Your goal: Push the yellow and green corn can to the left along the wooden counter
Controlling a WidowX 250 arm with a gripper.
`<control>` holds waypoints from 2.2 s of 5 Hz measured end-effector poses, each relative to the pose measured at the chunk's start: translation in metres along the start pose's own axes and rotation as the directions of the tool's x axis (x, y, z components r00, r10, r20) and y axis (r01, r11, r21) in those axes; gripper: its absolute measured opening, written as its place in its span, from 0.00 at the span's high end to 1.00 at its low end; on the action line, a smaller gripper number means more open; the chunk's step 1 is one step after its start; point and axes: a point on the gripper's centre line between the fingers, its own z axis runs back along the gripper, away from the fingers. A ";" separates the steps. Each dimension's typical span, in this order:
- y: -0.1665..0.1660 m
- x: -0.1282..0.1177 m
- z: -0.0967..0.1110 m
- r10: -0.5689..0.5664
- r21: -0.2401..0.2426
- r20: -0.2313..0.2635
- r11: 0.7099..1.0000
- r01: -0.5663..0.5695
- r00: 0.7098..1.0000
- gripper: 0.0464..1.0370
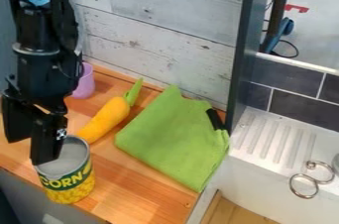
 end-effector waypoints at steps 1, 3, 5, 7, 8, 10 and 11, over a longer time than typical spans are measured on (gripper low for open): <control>-0.002 -0.001 -0.004 -0.001 -0.010 -0.015 1.000 0.001 1.000 0.04; -0.061 0.013 0.000 -0.089 0.044 0.055 0.995 0.086 0.995 0.04; -0.105 0.044 -0.024 -0.065 0.092 0.078 0.994 0.057 0.995 0.04; -0.094 0.051 -0.045 0.005 0.084 0.043 0.996 -0.009 0.999 0.04; -0.080 0.056 -0.056 0.025 0.063 0.027 0.998 -0.027 0.999 0.04; -0.038 0.048 -0.063 0.084 0.055 -0.027 0.995 -0.083 0.996 0.04; -0.008 0.040 -0.064 0.122 0.024 -0.056 0.992 -0.121 0.991 0.04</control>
